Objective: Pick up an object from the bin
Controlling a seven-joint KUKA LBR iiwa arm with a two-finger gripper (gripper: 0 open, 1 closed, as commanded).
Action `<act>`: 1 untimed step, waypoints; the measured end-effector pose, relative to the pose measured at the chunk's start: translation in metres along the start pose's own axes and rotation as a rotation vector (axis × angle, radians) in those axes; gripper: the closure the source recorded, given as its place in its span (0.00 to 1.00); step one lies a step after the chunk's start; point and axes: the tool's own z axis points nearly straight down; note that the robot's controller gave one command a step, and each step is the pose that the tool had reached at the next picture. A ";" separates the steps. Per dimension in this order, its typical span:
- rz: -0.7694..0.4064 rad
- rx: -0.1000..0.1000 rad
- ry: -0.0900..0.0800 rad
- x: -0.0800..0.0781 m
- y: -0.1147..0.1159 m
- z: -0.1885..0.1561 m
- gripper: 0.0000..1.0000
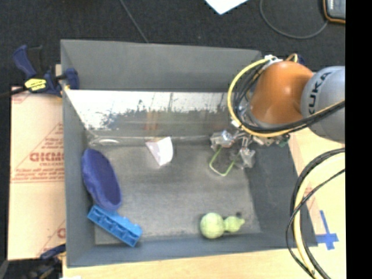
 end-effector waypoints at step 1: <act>-0.008 -0.002 0.000 0.000 -0.002 0.000 1.00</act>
Offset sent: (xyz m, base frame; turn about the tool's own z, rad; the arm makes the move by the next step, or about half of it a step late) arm -0.0451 -0.0390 0.0019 -0.0509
